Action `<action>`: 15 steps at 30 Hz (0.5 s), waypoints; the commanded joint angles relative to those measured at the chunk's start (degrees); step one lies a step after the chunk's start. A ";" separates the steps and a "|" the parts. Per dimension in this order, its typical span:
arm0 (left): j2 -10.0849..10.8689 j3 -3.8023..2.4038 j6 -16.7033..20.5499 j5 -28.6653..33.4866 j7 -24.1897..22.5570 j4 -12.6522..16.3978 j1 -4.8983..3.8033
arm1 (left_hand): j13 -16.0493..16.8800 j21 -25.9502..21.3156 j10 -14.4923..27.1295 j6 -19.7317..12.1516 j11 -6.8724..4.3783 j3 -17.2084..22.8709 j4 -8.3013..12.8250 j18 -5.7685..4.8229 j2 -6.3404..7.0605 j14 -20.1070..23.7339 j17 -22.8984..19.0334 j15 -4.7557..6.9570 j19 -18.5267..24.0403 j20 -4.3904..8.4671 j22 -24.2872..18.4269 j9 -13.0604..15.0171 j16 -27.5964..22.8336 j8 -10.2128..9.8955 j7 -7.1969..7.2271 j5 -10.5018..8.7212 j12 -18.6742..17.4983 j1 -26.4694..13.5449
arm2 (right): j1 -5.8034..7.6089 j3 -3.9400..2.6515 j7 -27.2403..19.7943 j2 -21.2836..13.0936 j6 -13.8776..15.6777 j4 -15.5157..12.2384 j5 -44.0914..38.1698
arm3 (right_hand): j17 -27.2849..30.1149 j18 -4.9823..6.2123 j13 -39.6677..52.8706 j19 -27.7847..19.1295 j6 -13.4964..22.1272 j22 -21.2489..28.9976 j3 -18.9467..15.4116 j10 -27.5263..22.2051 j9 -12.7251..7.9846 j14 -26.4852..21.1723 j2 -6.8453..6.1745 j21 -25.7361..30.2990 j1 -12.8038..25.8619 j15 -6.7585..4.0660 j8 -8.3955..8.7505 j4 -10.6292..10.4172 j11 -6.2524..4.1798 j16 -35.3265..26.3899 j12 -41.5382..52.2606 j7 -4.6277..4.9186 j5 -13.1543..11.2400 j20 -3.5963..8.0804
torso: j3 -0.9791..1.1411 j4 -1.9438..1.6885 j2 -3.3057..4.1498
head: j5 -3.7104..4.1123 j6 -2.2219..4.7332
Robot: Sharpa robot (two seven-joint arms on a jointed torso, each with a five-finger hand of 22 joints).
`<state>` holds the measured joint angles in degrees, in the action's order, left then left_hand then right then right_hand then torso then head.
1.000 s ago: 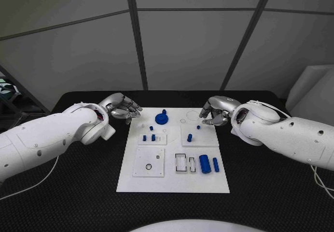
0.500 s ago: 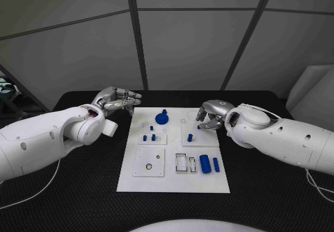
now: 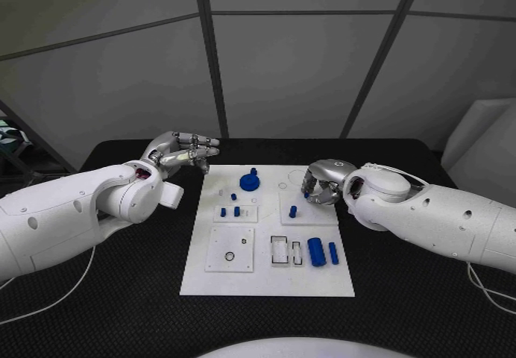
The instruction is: Assemble the parts on the task board
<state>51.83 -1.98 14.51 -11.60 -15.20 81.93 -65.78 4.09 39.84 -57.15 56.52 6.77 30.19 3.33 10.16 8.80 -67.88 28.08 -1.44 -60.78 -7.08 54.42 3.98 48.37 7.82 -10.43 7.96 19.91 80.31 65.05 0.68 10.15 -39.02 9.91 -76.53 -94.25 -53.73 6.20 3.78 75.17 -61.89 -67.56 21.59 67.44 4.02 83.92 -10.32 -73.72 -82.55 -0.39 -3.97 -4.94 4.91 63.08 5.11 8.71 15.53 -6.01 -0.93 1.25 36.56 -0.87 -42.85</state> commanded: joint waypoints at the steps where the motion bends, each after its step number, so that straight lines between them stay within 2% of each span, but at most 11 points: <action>1: -0.03 -0.06 -0.70 1.56 -1.74 0.20 -0.09 | 0.03 -0.31 -0.31 0.45 -0.13 -0.07 0.16 0.35 -0.59 0.29 -0.05 -0.01 0.35 0.16 -0.06 -0.02 -0.21 0.38 -0.14 0.04 0.21 0.09 | -0.11 0.00 0.38 0.25 -1.39 0.16 -0.73 | -0.68 -1.13 0.07 0.61 -0.58 -0.69 0.46 0.36 0.13 1.82 0.18 -0.66 0.56 0.41 -0.05 0.05 0.06 0.83 0.44 0.20 0.21 -0.12 | 0.00 -0.07 -0.01 | -0.01 -0.07; 4: -0.03 -0.06 -0.75 1.59 -1.68 0.23 -0.09 | 0.03 -0.35 -0.31 0.47 -0.12 -0.11 0.18 0.35 -0.64 0.37 -0.14 -0.02 0.42 0.16 -0.07 -0.02 -0.25 0.40 -0.16 0.05 0.26 0.09 | -0.29 0.00 0.39 0.44 -1.52 0.28 -0.73 | -1.81 -1.34 0.19 1.17 -1.31 -1.88 0.86 1.21 0.26 1.91 0.56 -1.61 0.37 0.25 -0.32 0.23 -0.18 2.06 0.86 0.01 0.20 -0.06 | 0.00 -0.02 -0.01 | -0.05 -0.14; 6: -0.03 -0.05 -0.78 1.60 -1.63 0.24 -0.09 | 0.03 -0.35 -0.31 0.47 -0.12 -0.11 0.18 0.35 -0.64 0.37 -0.14 -0.02 0.42 0.16 -0.07 -0.02 -0.25 0.40 -0.16 0.05 0.26 0.09 | -0.40 0.00 0.44 0.55 -1.56 0.34 -0.74 | -2.84 -1.57 0.34 1.79 -2.07 -3.12 1.45 2.14 0.39 1.99 1.15 -2.61 0.09 0.00 -0.59 0.47 -0.50 3.22 1.31 -0.31 -0.98 0.09 | -0.01 0.00 -0.01 | -0.04 -0.15; 15: -0.14 -0.05 -0.78 1.62 -1.31 0.15 -0.09 | 0.02 -0.41 -0.30 0.49 -0.10 -0.17 0.18 0.35 -0.77 0.46 -0.28 -0.05 0.53 0.14 -0.09 -0.03 -0.32 0.42 -0.21 0.06 0.34 0.06 | -0.82 -0.01 1.53 0.93 -2.04 0.59 -1.42 | -3.36 -2.01 0.65 2.90 -3.81 -5.43 2.87 3.88 0.66 1.79 2.65 -4.46 -0.46 -0.53 -1.10 1.20 -1.22 4.50 2.05 -0.91 -2.86 0.58 | -0.01 -0.01 -0.03 | -0.19 -0.29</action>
<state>51.76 -1.98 14.32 -10.51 -15.47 82.01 -65.78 4.08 39.61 -57.15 56.72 6.77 30.19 3.33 10.16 8.57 -67.89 27.85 -1.44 -60.58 -6.87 54.43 3.98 48.37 8.04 -10.64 7.96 19.91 80.54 64.74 0.33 10.86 -38.29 9.77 -75.97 -95.03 -57.05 5.30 4.32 77.74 -65.27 -72.84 24.08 70.97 4.61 84.05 -8.39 -77.84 -82.80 -0.53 -4.86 -3.71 3.67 67.27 6.85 7.78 12.93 -5.51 -0.93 1.24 36.54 -1.02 -43.09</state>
